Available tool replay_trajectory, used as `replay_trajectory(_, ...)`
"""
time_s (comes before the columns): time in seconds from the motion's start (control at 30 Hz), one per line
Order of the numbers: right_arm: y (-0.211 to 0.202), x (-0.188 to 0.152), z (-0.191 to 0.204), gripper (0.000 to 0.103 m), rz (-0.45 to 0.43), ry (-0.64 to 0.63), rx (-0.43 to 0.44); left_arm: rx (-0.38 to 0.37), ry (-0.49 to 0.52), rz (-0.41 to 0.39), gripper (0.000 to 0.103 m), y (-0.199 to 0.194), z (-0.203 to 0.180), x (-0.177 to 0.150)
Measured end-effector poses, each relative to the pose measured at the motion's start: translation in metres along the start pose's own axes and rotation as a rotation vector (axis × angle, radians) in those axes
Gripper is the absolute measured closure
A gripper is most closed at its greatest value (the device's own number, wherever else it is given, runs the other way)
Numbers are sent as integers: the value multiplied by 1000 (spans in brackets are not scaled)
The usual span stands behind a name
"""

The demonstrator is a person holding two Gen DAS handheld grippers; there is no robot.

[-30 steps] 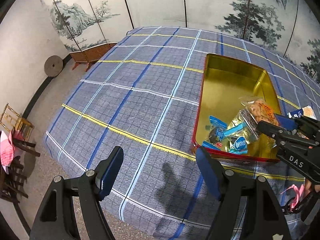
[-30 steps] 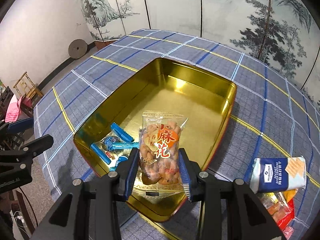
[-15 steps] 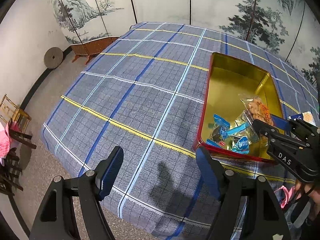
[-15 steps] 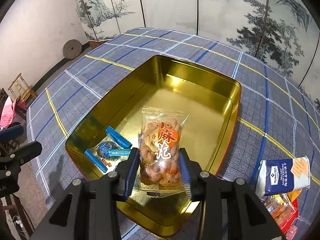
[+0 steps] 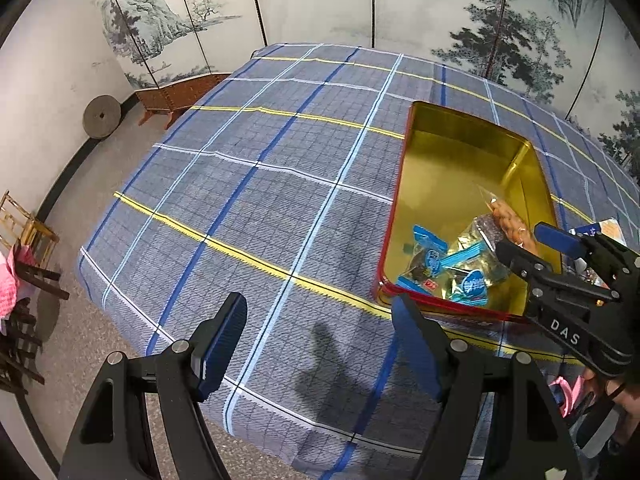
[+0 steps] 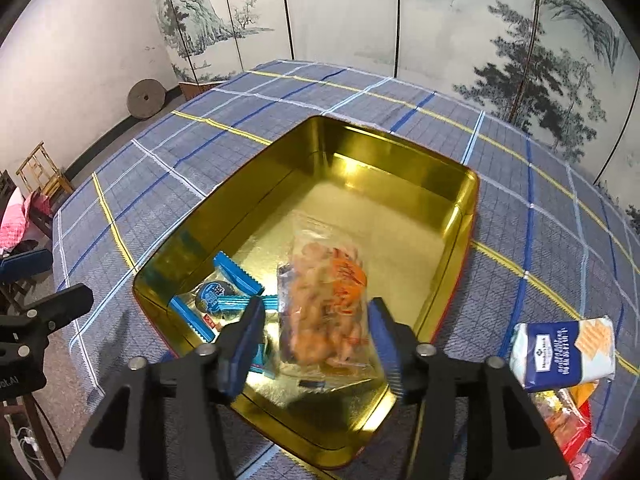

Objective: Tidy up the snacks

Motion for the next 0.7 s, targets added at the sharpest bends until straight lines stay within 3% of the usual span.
replay_trajectory(0.33, -52, -10, -27, 46, -85, 38, 1, -54, 57, -28, 31, -10, -36, 4)
replay_trajectory(0.7, -106, -82, -148, 46, -71, 188, -211, -150, 211, -46, 31, -19, -119, -1)
Point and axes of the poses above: each gripper's, at about its wrist camera, not at the fingertips, and y roughly the way its jaws point, z to its left, x to its top, the point moved 8 cm from there along y, roughly the way its jaws point, and after that the axes turned 2 degrees about y, right-handed, at the moved point
